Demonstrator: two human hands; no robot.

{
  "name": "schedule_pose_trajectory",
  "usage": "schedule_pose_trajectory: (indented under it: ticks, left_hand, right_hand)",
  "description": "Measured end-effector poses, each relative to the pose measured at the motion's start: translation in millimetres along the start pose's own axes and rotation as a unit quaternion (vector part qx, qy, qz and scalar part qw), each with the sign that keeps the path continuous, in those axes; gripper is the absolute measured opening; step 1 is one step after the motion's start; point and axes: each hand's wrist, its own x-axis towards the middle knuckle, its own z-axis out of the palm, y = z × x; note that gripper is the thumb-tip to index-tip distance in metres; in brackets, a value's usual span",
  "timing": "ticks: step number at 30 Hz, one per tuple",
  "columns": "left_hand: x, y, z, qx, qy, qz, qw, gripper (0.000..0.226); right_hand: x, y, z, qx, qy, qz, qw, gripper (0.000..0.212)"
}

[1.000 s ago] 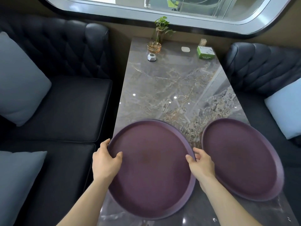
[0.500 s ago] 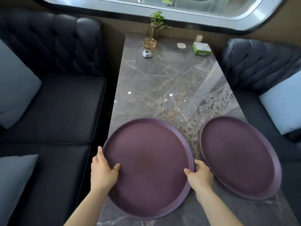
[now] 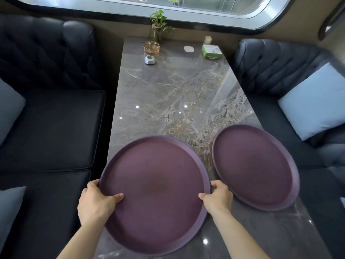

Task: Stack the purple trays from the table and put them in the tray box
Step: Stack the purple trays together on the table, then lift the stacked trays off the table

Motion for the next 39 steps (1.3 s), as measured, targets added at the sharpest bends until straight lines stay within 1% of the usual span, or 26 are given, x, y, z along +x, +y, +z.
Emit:
schedule_pose_trajectory:
  ticks: [4, 11, 16, 24, 28, 34, 39]
  left_hand:
    - [-19.6, 13.5, -4.7, -0.022, 0.018, 0.020, 0.999, 0.090]
    - [-57.3, 84.7, 8.1, -0.037, 0.020, 0.080, 0.996, 0.086]
    - [-93.9, 139.3, 42.8, -0.050, 0.005, 0.116, 0.992, 0.090]
    - [-141.5, 213.2, 112.7, -0.040, -0.019, 0.134, 0.990, 0.091]
    - [-147.0, 234.9, 146.6, -0.031, -0.027, 0.133, 0.990, 0.089]
    - [-140.3, 254.7, 191.5, -0.014, -0.031, 0.138, 0.990, 0.080]
    - [-135.5, 257.4, 216.3, 0.003, -0.024, 0.138, 0.990, 0.070]
  right_hand:
    - [-1.6, 4.2, -24.5, 0.014, 0.007, -0.018, 1.000, 0.044]
    - [19.3, 13.1, -97.3, 0.037, 0.052, -0.033, 0.997, 0.045]
    - [51.5, 33.0, -156.0, 0.061, 0.079, -0.026, 0.995, 0.046]
    - [124.4, 69.3, -233.8, 0.078, 0.092, -0.016, 0.993, 0.054]
    - [159.7, 79.4, -252.6, 0.078, 0.082, -0.016, 0.993, 0.054]
    - [206.2, 91.2, -260.4, 0.057, 0.074, -0.006, 0.996, 0.040]
    - [230.2, 98.0, -257.2, 0.024, 0.085, -0.005, 0.996, 0.036]
